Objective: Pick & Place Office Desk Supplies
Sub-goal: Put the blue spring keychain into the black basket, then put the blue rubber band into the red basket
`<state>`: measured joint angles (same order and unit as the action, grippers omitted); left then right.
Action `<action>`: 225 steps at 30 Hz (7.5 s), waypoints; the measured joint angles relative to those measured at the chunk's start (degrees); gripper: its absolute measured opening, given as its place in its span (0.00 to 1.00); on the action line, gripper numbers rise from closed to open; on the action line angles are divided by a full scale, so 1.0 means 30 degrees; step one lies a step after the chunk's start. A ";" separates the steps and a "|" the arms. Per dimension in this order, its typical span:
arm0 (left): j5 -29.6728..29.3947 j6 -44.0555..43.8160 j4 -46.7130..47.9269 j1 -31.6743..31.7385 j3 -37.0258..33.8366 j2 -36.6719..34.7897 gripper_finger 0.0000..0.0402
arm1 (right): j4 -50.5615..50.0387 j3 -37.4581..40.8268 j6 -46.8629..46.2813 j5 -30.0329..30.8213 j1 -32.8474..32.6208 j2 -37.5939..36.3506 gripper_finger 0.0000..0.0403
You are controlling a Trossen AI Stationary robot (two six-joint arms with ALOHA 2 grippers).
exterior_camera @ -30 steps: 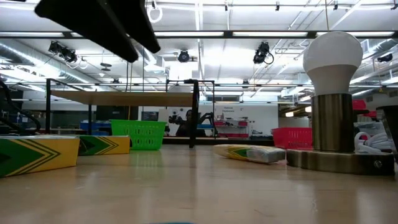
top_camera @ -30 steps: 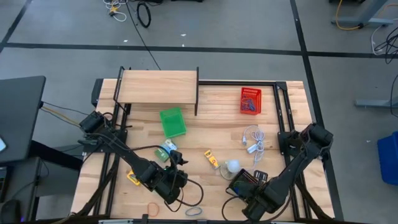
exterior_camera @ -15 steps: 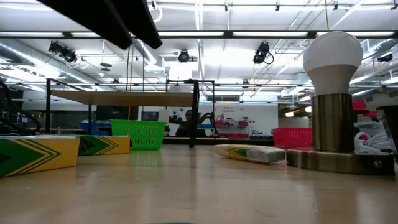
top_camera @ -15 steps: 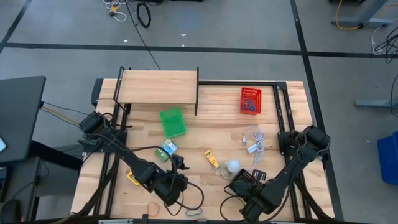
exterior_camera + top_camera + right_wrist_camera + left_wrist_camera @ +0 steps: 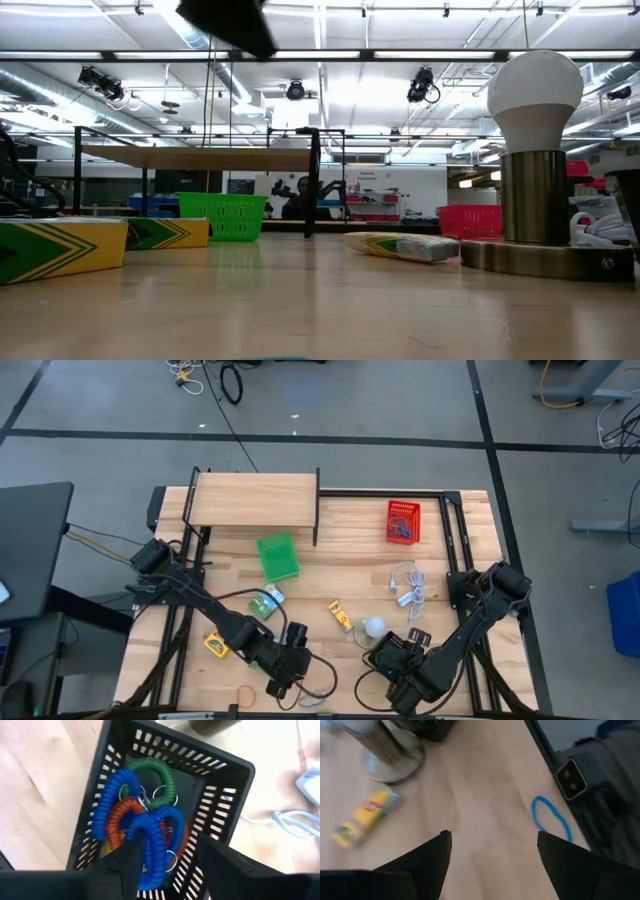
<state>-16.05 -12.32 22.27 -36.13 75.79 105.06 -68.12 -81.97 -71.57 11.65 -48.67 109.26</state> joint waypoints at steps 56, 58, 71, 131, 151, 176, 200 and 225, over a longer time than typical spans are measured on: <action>0.3128 -0.5278 -0.3436 0.0773 0.3308 0.7812 0.42 | -0.4102 -0.2900 0.2310 0.3861 -0.0922 -0.0178 0.44; 0.2390 -0.5499 -0.3109 0.0638 0.3308 0.7839 0.32 | -0.4621 -0.2927 0.2317 0.3814 -0.1015 -0.0178 0.44; -0.0651 -0.5967 0.0260 0.0878 0.3205 0.6992 0.01 | -0.6116 -0.2976 0.2310 0.4776 -0.1734 -0.1173 0.44; -0.0125 -0.6530 0.0794 -0.0230 0.3251 0.7121 0.01 | -0.6761 -0.2973 0.2091 0.5592 -0.2146 -0.1322 0.44; 0.1920 -0.5863 -0.0180 -0.0939 0.3133 0.6010 0.26 | -0.6754 -0.2973 0.2086 0.5570 -0.2146 -0.1322 0.44; 0.0823 -0.7565 -0.0902 -0.1118 0.3264 0.7705 0.30 | -0.6761 -0.2973 0.2084 0.5555 -0.2146 -0.1322 0.44; -0.4325 -0.9451 0.5893 -0.1046 0.3016 0.5550 0.00 | -0.6756 -0.2974 0.1953 0.5583 -0.2146 -0.1322 0.44; -1.2007 -0.6612 0.4900 -0.1046 0.3153 0.2012 0.00 | 0.6623 -0.2762 1.3470 1.4227 -0.0997 -0.1351 0.44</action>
<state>-52.07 -32.16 36.97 -39.27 85.25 111.09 -48.25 -90.26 -31.16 54.33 -51.67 105.21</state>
